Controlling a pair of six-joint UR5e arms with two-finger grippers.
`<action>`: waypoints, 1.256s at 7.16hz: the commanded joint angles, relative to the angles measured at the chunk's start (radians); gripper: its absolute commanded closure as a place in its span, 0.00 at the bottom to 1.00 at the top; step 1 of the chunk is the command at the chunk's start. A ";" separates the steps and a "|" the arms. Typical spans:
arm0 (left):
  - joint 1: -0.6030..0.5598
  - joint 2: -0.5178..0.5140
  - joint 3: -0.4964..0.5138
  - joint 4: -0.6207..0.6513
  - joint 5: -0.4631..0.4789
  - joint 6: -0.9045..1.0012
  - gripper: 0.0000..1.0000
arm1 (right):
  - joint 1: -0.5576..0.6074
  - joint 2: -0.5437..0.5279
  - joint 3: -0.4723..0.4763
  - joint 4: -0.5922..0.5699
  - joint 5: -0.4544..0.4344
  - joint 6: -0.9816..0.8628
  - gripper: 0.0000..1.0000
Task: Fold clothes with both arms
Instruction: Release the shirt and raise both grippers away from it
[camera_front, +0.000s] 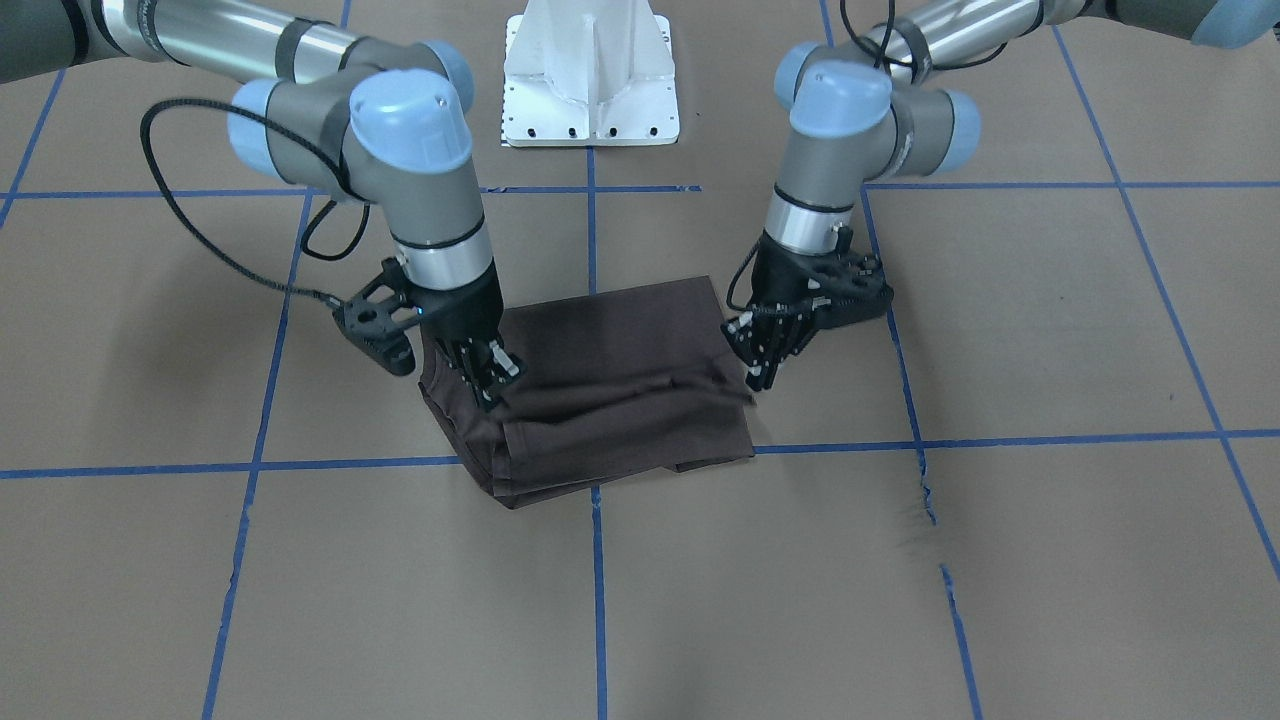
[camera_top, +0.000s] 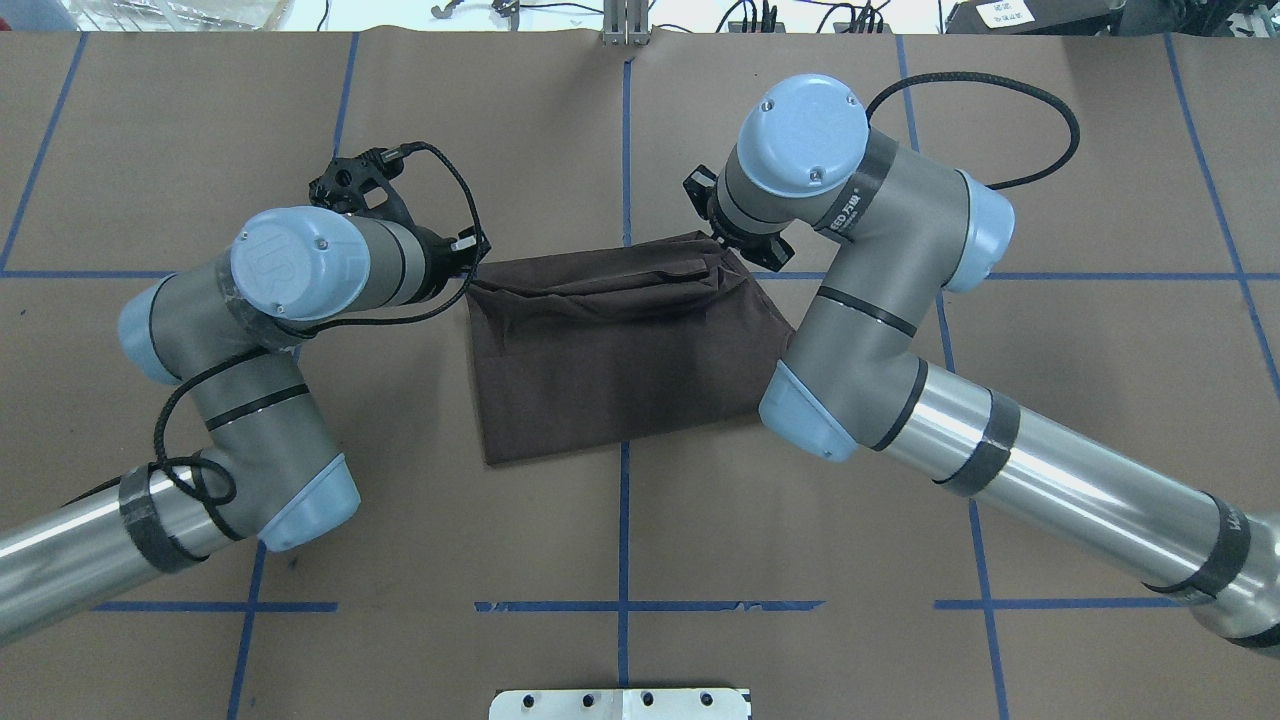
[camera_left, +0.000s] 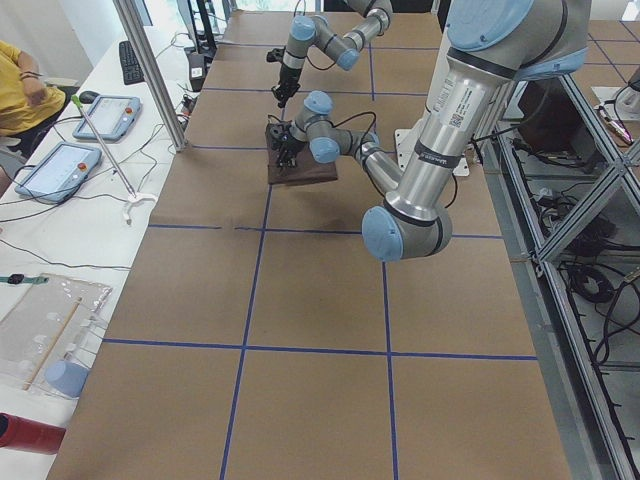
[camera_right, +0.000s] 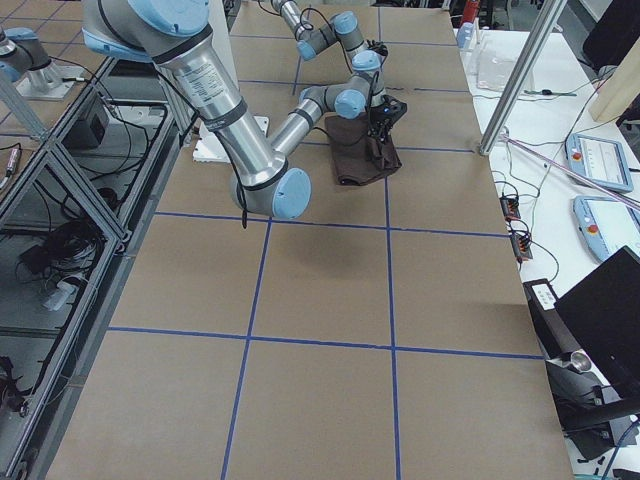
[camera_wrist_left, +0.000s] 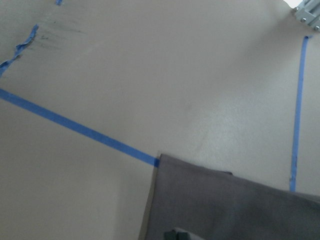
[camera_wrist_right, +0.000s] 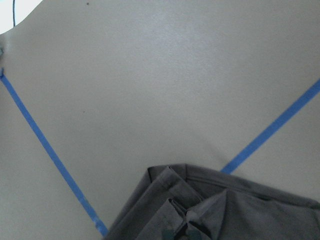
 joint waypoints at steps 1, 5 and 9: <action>-0.100 -0.090 0.217 -0.150 0.043 0.044 0.01 | 0.082 0.125 -0.293 0.181 0.004 -0.129 0.00; -0.146 0.038 0.015 -0.152 -0.102 0.209 0.00 | 0.177 0.042 -0.253 0.180 0.162 -0.259 0.00; -0.548 0.272 -0.046 -0.135 -0.608 1.003 0.00 | 0.511 -0.333 -0.107 0.171 0.423 -1.125 0.00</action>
